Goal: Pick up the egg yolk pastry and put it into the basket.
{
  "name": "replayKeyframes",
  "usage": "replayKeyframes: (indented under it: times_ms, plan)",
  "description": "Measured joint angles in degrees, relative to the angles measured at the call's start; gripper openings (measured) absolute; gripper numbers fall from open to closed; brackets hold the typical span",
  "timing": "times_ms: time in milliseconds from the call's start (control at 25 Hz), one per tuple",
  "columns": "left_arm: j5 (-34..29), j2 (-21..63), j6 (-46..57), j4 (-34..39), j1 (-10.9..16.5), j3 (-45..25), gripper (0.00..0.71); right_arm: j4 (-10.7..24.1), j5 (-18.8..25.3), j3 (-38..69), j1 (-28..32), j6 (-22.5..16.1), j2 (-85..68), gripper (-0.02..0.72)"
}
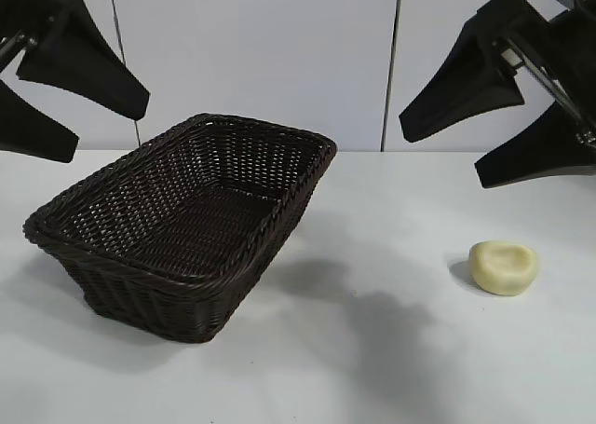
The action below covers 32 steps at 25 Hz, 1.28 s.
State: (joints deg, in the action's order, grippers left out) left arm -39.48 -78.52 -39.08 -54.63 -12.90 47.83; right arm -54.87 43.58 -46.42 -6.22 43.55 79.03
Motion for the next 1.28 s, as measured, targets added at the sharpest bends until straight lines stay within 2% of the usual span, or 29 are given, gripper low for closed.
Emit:
replayKeyframes:
  times_ms: [720,960,1160,1280]
  plan:
    - [0.3,0.0,0.0,0.0,0.0,0.0,0.592,0.0,0.0,0.0,0.0,0.0,0.0,0.663]
    - [2.6,0.0,0.8,0.0,0.0,0.2,0.592,0.0,0.0,0.0,0.0,0.0,0.0,0.663]
    - [0.1,0.0,12.2,0.2,0.0,0.2,0.592,0.0,0.0,0.0,0.0,0.0,0.0,0.663]
    - [-3.6,0.0,19.4,0.9,0.0,0.2,0.592,0.0,0.0,0.0,0.0,0.0,0.0,0.663]
